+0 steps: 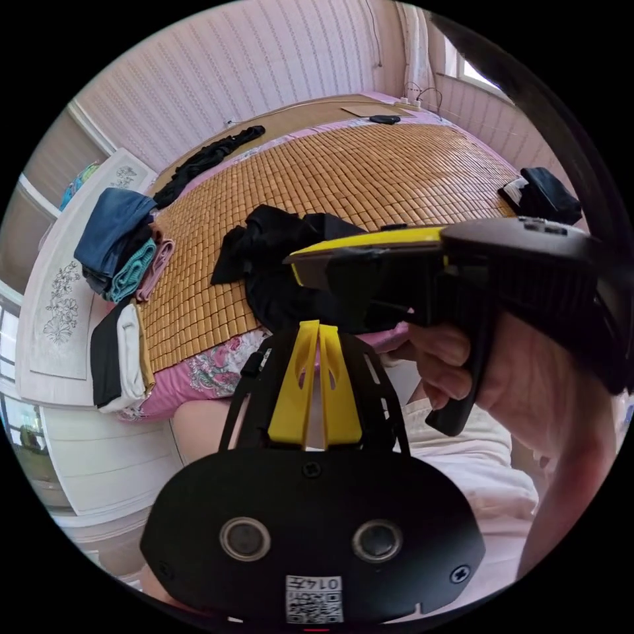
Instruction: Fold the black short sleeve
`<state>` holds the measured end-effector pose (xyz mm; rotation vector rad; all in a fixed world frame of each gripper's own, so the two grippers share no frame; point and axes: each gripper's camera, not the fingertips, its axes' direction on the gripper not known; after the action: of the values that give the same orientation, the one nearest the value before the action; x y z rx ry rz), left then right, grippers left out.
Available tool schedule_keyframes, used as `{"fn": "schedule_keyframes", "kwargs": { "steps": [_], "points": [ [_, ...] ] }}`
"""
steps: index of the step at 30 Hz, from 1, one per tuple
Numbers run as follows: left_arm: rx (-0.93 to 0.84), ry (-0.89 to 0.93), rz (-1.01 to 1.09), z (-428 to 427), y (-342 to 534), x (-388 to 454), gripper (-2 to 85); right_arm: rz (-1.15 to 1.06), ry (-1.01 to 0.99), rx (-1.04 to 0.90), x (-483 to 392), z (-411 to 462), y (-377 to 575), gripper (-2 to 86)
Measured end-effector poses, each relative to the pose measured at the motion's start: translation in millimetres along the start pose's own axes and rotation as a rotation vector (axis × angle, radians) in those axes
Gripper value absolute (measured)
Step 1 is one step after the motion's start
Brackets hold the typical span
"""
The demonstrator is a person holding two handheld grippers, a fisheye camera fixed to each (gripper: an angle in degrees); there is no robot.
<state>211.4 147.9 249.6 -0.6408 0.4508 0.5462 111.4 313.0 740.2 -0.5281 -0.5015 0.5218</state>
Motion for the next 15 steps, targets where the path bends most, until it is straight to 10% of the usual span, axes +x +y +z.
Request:
{"fn": "schedule_keyframes", "kwargs": {
  "steps": [15],
  "points": [
    [-0.232, -0.048, -0.165, 172.3, -40.0, -2.4, -0.8, 0.112, 0.3, -0.042, 69.4, 61.6, -12.3, -0.9]
  ]
}}
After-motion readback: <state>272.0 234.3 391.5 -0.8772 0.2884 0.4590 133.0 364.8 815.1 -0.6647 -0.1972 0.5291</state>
